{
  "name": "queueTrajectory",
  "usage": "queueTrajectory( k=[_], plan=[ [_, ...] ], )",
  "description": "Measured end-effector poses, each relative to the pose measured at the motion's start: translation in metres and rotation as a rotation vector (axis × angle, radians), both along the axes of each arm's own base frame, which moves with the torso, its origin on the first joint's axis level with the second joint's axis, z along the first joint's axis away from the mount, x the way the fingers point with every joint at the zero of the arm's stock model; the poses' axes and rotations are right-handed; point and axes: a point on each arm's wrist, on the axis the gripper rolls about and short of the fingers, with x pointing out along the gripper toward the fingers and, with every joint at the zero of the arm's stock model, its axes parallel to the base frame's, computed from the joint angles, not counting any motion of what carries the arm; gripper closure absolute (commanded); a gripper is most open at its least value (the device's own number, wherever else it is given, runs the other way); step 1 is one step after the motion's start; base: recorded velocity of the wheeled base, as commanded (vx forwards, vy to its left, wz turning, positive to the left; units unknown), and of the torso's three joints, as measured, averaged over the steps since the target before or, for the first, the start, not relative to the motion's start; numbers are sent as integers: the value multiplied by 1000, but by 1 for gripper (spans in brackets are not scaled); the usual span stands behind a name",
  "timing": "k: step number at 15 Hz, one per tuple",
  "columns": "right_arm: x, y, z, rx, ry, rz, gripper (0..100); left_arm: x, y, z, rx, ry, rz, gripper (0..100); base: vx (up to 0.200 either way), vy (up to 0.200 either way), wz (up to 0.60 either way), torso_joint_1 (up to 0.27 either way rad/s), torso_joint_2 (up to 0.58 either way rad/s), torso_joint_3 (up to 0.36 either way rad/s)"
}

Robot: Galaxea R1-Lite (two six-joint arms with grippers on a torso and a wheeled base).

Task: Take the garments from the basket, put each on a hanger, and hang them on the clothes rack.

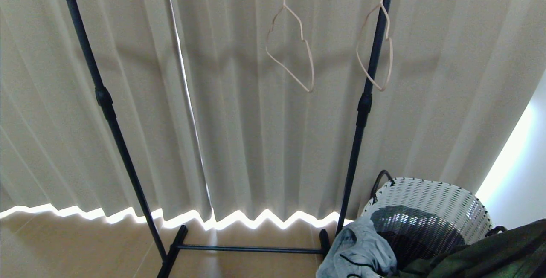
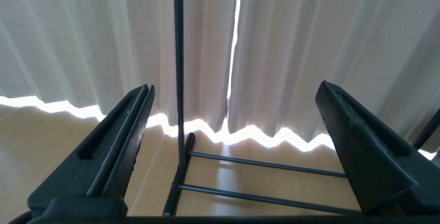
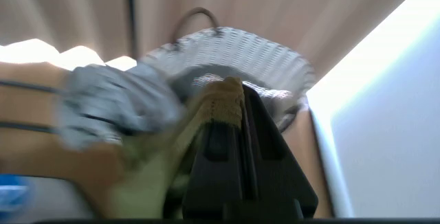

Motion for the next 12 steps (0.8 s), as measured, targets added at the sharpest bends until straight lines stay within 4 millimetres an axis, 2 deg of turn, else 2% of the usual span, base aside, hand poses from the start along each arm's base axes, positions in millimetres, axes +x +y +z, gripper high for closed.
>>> queueTrajectory(
  k=[2,9,12],
  plan=[
    [-7,0,3,14,-29,22,100,0,0,0,1,0,0,0,0,0,0,0,0,0],
    [-15,0,-7,-13,-33,32,100,0,0,0,1,0,0,0,-200,0,0,3,4,4],
    [-16,0,-9,-37,-27,41,100,0,0,0,2,0,0,0,0,0,0,0,0,0]
  ],
)
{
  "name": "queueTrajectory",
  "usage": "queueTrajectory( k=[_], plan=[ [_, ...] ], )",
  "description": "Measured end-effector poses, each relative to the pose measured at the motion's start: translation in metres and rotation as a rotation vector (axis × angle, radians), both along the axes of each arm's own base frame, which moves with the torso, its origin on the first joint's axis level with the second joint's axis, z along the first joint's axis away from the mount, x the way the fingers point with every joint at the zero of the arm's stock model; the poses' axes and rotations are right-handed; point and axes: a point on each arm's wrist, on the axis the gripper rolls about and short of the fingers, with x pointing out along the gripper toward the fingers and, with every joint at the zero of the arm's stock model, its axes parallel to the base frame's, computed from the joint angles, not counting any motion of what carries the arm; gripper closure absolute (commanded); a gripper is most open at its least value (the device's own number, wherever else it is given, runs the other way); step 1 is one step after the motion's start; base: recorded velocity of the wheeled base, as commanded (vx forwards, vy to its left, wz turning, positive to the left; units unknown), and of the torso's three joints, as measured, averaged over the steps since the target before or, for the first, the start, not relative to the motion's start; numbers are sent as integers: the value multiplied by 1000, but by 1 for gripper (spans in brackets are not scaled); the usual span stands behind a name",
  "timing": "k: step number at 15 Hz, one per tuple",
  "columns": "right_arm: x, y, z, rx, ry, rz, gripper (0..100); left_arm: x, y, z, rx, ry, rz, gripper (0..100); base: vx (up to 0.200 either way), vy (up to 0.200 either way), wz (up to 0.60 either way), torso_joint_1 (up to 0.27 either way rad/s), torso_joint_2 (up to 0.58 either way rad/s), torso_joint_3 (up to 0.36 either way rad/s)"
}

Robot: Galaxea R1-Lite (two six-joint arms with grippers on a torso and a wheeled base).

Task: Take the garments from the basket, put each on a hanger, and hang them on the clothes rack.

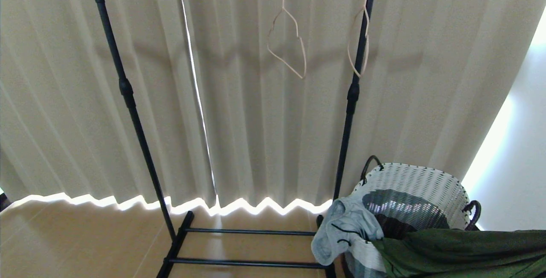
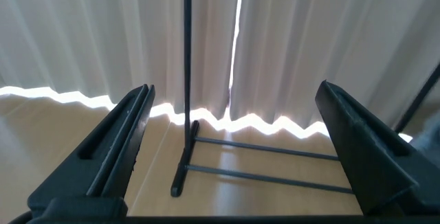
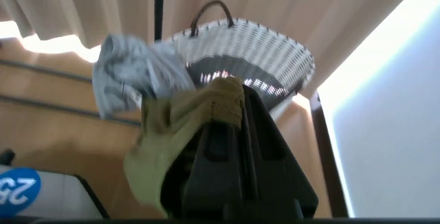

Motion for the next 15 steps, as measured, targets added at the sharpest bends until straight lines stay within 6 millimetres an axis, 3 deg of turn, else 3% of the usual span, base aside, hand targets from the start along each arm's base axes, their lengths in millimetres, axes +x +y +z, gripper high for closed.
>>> queueTrajectory(
  k=[3,14,15],
  plan=[
    [0,0,-2,-5,5,2,100,0,0,0,2,1,-5,0,0,0,0,0,0,0],
    [0,0,-1,-51,5,18,100,0,-1,0,-1,0,-35,0,0,200,0,3,2,2],
    [0,0,-1,-50,4,17,100,0,-1,0,-1,0,-34,0,0,0,0,0,0,0]
  ],
)
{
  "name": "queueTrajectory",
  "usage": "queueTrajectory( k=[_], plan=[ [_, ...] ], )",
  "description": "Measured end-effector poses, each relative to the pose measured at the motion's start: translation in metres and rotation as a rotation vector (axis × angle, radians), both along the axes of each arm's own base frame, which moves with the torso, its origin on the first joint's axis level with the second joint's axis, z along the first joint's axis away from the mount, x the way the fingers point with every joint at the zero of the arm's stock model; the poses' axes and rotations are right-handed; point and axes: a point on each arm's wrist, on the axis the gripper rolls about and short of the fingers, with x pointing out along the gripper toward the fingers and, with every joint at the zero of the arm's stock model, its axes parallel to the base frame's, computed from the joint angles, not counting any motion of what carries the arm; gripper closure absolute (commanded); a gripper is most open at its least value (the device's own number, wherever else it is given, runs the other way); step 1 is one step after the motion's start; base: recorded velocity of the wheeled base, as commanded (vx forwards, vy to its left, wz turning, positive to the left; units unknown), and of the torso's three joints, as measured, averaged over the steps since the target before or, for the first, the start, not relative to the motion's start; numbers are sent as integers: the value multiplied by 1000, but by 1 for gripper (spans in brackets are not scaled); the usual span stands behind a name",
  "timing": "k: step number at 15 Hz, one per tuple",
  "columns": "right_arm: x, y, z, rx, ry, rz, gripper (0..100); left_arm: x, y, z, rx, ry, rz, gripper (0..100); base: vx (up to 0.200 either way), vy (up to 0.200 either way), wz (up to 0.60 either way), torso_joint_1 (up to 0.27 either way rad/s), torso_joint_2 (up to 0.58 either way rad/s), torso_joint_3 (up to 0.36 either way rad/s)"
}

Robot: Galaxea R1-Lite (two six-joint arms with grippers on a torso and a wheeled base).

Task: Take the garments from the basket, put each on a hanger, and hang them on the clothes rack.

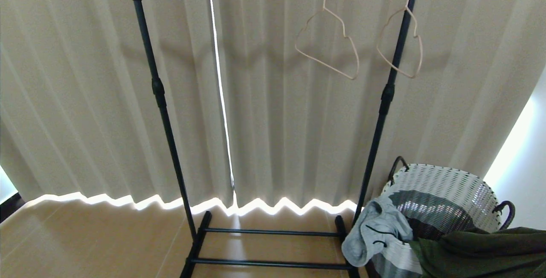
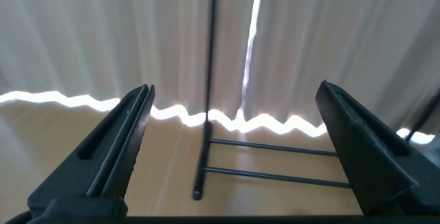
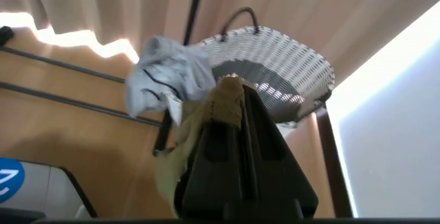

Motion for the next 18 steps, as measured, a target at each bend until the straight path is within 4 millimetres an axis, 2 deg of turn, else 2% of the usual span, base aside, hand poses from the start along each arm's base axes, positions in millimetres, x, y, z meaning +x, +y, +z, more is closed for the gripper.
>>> queueTrajectory(
  k=[6,16,18],
  plan=[
    [4,2,15,2,-34,30,100,0,0,0,27,2,-1,0,0,0,0,0,0,0],
    [30,25,37,11,-4,299,100,0,0,2,3,-20,0,0,0,0,0,0,0,0],
    [36,33,48,15,-11,367,100,0,-1,9,-4,-90,-36,0,0,0,0,0,0,0]
  ],
)
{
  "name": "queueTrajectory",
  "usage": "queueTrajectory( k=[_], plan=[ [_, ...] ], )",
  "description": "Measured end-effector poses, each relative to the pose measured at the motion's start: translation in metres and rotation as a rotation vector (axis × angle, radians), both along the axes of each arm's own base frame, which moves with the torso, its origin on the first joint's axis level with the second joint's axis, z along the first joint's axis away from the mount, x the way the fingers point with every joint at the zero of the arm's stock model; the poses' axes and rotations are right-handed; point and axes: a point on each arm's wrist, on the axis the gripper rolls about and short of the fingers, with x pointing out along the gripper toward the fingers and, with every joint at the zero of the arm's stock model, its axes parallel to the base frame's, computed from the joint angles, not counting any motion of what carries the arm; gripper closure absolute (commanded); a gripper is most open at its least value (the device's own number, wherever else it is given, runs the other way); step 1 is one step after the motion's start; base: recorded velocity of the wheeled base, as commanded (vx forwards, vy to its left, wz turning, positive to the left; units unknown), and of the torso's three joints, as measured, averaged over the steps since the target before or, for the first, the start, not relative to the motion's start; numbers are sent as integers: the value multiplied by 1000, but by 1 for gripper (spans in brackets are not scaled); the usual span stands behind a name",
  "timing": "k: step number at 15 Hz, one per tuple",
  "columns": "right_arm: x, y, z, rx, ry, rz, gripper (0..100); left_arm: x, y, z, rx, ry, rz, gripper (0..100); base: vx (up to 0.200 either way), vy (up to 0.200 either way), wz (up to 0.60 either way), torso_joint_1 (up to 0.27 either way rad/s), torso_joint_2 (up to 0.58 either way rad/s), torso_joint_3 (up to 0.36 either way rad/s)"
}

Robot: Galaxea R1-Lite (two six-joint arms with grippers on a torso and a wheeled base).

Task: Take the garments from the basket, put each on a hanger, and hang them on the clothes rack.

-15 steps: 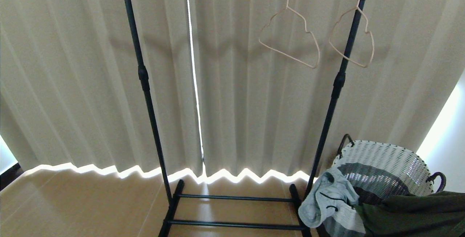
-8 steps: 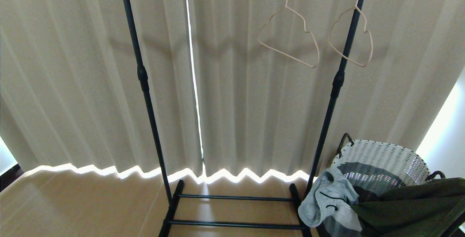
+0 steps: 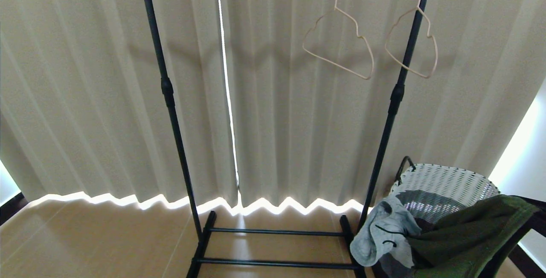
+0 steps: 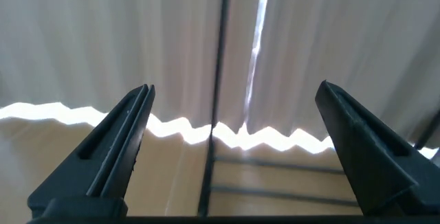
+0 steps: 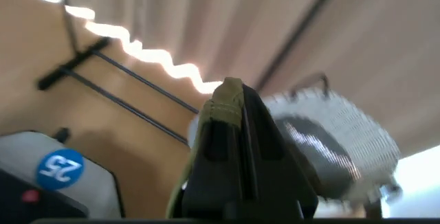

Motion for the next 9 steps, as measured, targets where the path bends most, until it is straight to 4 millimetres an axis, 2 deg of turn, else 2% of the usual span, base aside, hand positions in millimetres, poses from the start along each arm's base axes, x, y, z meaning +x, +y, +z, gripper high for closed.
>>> queueTrajectory(
  k=[2,5,7,9],
  plan=[
    [8,12,14,21,-4,75,100,-3,-2,10,13,-40,-87,0,0,0,0,0,0,0],
    [17,31,26,123,44,153,100,-7,-5,47,55,-93,-218,0,0,0,0,0,0,0],
    [19,36,33,143,45,200,100,5,-6,69,77,-43,-278,0,0,0,0,0,0,0],
    [21,39,39,157,37,232,100,27,-7,92,86,7,-338,0,0,0,0,0,0,0]
  ],
)
